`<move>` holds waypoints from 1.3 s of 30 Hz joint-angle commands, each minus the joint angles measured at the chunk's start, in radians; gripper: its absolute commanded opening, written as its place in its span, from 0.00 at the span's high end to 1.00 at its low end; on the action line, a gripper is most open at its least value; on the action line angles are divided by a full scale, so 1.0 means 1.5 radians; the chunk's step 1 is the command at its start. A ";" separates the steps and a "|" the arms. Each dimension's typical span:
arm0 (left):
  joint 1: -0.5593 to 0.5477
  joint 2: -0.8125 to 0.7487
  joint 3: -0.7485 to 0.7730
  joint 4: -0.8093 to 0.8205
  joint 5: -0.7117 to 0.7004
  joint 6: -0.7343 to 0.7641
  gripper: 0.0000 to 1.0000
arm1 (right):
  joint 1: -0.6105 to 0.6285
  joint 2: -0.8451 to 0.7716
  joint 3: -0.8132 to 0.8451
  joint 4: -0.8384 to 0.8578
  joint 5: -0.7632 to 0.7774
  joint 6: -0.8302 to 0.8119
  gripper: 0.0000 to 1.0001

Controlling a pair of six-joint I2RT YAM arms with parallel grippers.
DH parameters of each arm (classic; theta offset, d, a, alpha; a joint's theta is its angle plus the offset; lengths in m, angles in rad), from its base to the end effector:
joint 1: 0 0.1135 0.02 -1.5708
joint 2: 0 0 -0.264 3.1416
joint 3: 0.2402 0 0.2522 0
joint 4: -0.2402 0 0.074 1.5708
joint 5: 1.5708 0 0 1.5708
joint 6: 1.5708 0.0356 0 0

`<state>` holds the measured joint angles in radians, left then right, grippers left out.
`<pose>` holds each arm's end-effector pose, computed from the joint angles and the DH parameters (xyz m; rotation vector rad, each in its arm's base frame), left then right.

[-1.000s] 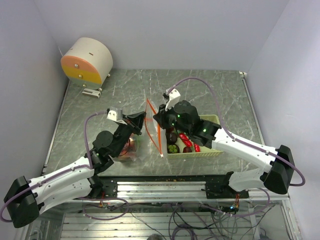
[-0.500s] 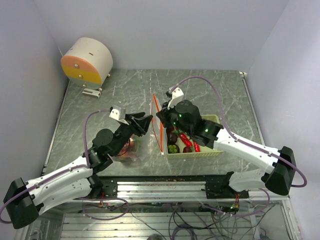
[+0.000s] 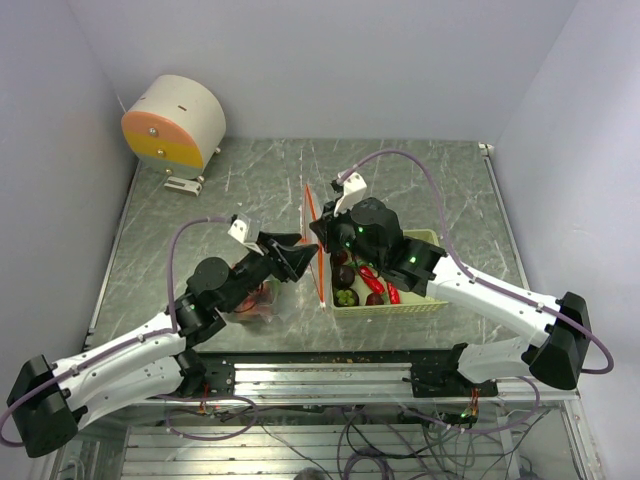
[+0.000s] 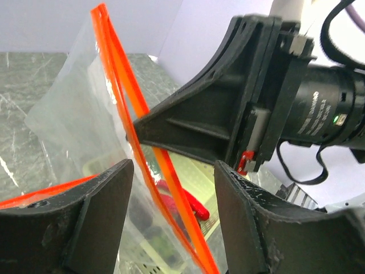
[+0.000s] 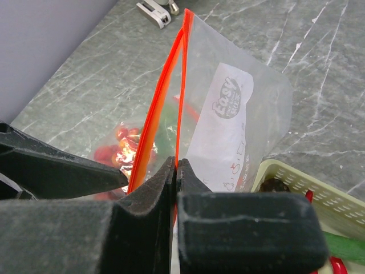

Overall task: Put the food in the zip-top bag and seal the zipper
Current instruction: Open the zipper of the food storage bag.

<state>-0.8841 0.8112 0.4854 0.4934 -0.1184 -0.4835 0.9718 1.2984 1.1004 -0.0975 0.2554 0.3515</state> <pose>0.1283 -0.1499 0.3016 0.1933 1.4755 -1.0416 0.1792 0.2466 0.3468 -0.4085 1.8680 0.6737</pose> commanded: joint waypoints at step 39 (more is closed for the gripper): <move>0.005 -0.103 0.156 -0.332 -0.478 0.111 0.93 | 0.016 -0.065 0.030 -0.199 0.320 0.000 1.00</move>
<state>-0.8841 0.7681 0.6197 0.1837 -0.6006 -0.3832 0.9924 1.2423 1.1397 -0.2916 0.5182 0.3351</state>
